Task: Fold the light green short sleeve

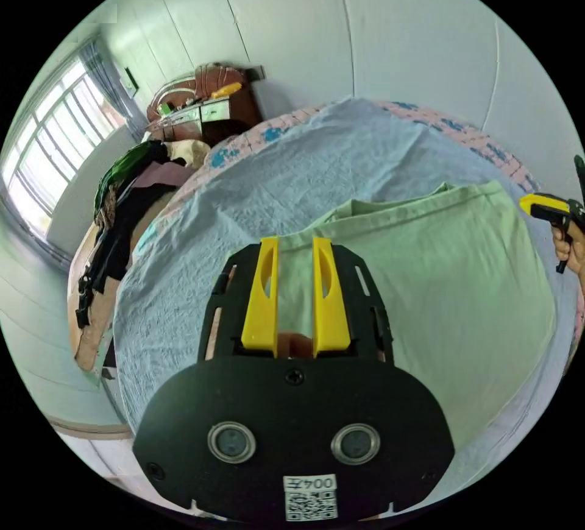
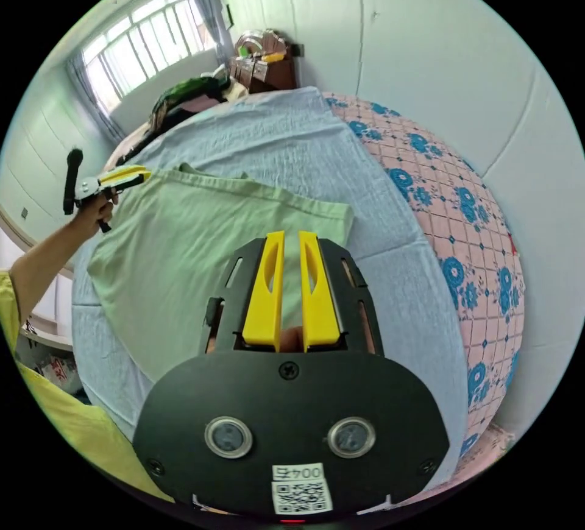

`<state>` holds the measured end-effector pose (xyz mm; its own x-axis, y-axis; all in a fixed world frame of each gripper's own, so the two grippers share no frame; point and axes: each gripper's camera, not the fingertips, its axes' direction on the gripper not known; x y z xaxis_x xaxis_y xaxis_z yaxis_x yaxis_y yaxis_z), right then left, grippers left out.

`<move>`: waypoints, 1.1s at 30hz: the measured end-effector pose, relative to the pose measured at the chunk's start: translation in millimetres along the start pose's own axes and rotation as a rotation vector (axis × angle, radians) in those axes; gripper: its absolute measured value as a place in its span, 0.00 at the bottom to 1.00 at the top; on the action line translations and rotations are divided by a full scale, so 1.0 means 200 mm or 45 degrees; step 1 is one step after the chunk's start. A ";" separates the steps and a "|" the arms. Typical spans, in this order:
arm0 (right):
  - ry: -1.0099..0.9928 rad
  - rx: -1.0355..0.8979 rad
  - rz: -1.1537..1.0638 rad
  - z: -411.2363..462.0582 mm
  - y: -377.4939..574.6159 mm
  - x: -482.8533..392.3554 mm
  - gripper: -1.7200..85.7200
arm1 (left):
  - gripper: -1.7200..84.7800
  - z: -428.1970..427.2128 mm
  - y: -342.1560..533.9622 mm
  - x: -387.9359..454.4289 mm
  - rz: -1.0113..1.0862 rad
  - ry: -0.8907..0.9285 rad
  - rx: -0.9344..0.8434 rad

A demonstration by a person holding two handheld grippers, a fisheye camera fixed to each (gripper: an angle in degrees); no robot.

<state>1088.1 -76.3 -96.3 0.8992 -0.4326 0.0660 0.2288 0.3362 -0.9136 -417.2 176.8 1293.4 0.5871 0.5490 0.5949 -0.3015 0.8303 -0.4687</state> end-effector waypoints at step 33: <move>-0.820 0.230 1.445 -0.25 1.63 0.42 0.12 | 0.16 0.01 2.10 -1.56 -1.370 1.132 -0.089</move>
<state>1220.3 -44.8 -407.4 0.6270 0.6189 -0.4731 -0.7649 0.3741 -0.5244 -728.6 354.7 911.0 0.7860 -0.6127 0.0832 0.6183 0.7797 -0.0994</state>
